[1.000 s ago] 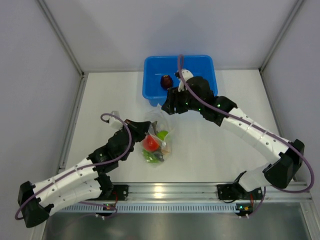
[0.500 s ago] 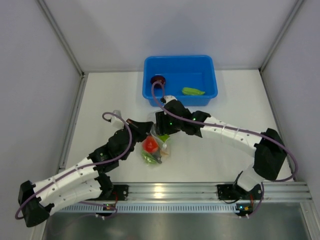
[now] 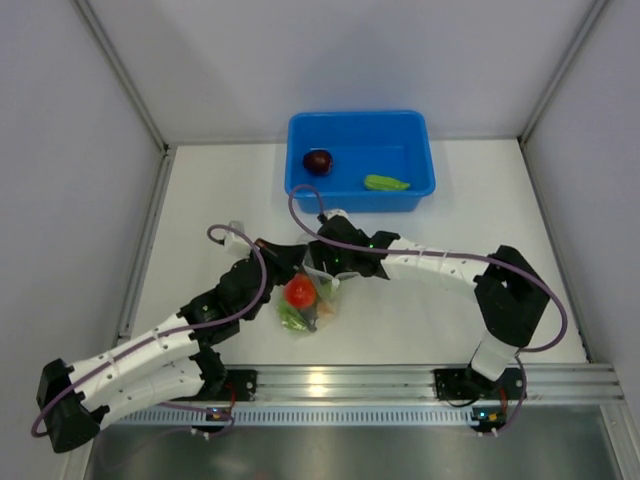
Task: Open the zip-top bag and remove the fake food
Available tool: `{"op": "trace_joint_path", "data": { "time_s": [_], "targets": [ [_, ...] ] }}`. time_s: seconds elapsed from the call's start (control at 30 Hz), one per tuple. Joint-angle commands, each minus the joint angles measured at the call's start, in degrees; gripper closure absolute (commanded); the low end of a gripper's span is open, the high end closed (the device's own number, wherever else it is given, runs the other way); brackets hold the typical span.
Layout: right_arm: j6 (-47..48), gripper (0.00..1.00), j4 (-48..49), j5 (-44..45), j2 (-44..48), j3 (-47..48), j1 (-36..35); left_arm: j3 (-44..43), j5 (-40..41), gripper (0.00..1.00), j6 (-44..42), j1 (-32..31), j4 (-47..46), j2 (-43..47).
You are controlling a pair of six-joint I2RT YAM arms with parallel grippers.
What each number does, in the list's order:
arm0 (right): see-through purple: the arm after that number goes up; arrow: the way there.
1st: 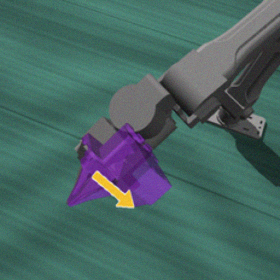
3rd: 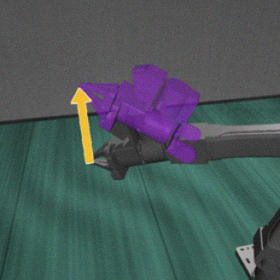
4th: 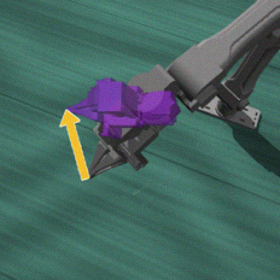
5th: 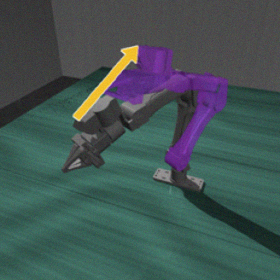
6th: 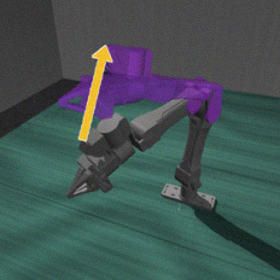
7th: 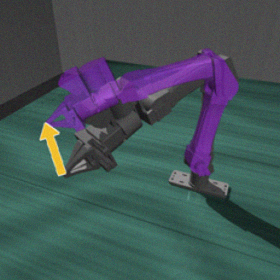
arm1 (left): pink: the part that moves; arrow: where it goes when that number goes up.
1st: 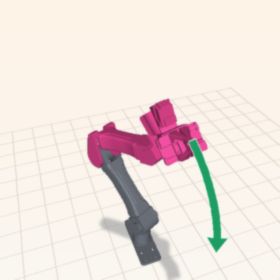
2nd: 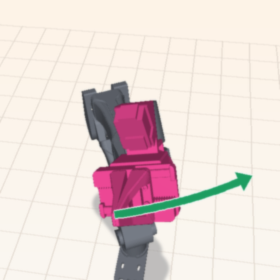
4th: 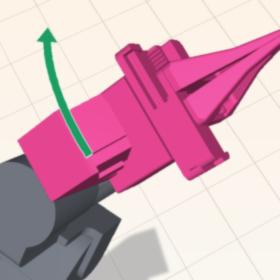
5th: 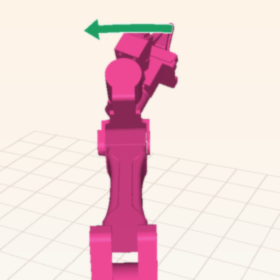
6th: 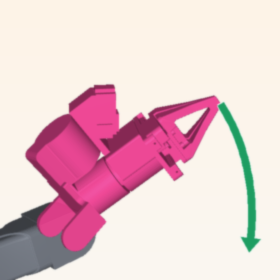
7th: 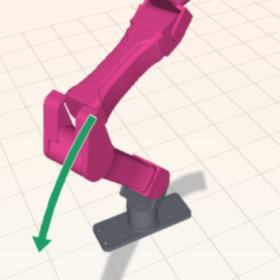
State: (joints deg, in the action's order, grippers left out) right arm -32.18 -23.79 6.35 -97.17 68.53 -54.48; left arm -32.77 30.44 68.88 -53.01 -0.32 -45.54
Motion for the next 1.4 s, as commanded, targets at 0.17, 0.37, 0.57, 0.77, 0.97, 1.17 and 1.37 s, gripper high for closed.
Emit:
{"op": "trace_joint_path", "data": {
  "time_s": [0.17,0.37,0.57,0.77,0.97,1.17,1.37],
  "targets": [
    [-1.03,0.19,1.81,0.51,-2.15,-3.31,-2.56,1.57,1.47,1.0,0.9,0.19,-3.73,-1.04],
    [-1.83,0.21,2.08,0.51,-3.56,-4.2,-3.44,2.1,1.64,1.0,0.9,0.1,-3.73,-1.48],
    [-1.83,0.34,2.08,2.52,-1.2,-4.55,-3.88,3.07,2.08,1.0,1.17,0.1,-3.73,-1.74],
    [-1.39,0.45,1.38,2.97,4.34,-4.2,-3.97,3.59,2.26,1.0,1.17,0.1,-3.81,-1.83],
    [-0.43,0.46,-0.55,4.02,9.44,-2.27,-3.97,4.03,2.0,1.0,1.52,0.1,-3.81,-2.01],
    [1.33,0.47,-3.27,7.27,13.57,0.89,-3.88,4.3,2.0,1.0,1.43,0.1,-3.73,-1.57],
    [4.49,0.49,-6.97,10.25,17.44,5.82,-2.04,5.0,2.7,1.0,1.17,0.1,-3.73,-1.04]
  ]
}}
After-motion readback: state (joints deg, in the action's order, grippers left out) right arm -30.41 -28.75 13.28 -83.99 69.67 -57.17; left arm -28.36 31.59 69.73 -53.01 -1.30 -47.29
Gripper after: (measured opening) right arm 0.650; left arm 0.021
